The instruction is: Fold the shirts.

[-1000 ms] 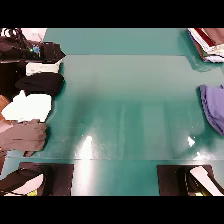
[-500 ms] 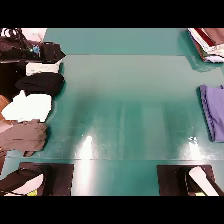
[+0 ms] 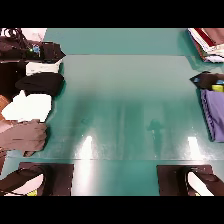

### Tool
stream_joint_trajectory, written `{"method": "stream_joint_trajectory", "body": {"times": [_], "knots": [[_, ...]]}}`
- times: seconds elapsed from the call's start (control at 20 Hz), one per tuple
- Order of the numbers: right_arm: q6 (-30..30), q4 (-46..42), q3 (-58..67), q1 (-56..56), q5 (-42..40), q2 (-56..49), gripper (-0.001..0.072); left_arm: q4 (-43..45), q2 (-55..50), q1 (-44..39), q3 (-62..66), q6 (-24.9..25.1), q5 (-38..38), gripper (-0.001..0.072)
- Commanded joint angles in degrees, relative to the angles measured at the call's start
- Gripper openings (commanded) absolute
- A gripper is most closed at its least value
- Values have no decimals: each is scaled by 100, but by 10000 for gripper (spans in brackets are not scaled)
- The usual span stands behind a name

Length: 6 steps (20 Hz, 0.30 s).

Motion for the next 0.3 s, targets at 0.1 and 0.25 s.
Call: {"method": "stream_joint_trajectory", "body": {"times": [0.1, 0.25], "knots": [[2, -258, -4, 1220, -186, 2, 15, 0, 4, -2, 0, 0, 2, 24], [2, -256, -4, 1228, -149, 4, 15, 0, 4, -2, 0, -2, 2, 24]]}}
